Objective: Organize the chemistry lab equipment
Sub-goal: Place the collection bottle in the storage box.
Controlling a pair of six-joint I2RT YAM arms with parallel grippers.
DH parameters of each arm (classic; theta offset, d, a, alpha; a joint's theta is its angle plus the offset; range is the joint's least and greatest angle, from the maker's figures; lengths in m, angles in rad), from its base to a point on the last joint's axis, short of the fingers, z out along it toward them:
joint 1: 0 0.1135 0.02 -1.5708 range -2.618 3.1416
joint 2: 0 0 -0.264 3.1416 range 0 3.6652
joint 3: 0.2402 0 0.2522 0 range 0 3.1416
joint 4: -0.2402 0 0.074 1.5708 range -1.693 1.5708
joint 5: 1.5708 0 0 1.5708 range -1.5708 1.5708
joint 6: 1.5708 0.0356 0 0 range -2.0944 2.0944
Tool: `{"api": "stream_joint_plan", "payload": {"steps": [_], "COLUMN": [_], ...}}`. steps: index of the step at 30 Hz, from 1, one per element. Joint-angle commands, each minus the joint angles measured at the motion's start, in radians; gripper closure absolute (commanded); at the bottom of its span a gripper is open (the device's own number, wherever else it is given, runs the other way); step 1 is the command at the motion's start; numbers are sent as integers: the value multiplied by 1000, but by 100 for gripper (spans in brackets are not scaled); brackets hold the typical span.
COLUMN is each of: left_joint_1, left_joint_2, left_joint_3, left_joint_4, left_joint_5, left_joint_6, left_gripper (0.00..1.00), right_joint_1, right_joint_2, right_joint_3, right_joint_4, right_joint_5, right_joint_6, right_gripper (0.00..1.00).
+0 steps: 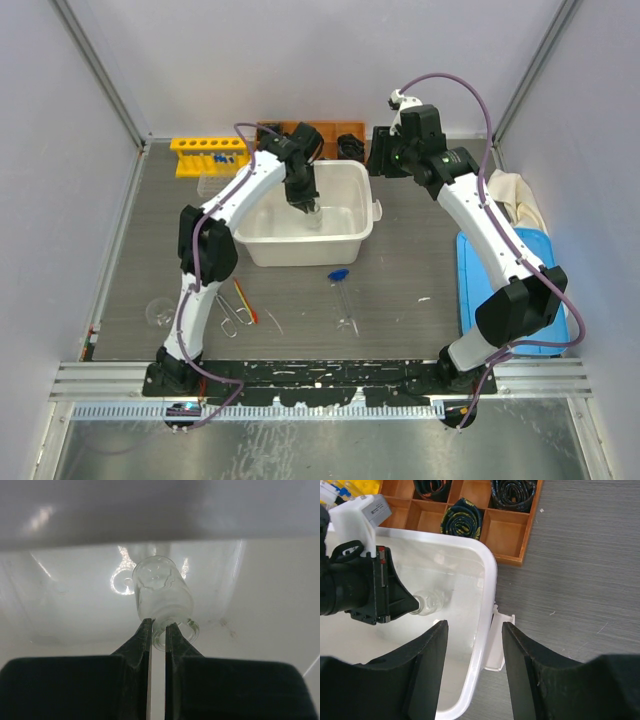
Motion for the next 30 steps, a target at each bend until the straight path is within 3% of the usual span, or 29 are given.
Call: {"api": "stream_joint_plan", "payload": {"steps": [1, 8, 30], "left_joint_1": [8, -8, -56], "left_joint_2": [32, 104, 139], "left_joint_3": [114, 228, 206], "left_joint_4": [-30, -46, -28], "left_joint_5": [30, 64, 38], "left_joint_6": [64, 57, 59], "left_gripper": [100, 100, 100], "right_joint_1": [-5, -6, -10], "right_joint_2": [-25, -32, -26], "right_joint_3": [9, 4, -4], "right_joint_4": [32, 30, 33], "right_joint_5": [4, 13, 12], "right_joint_6": [-5, -8, -7], "right_gripper": [47, 47, 47]}}
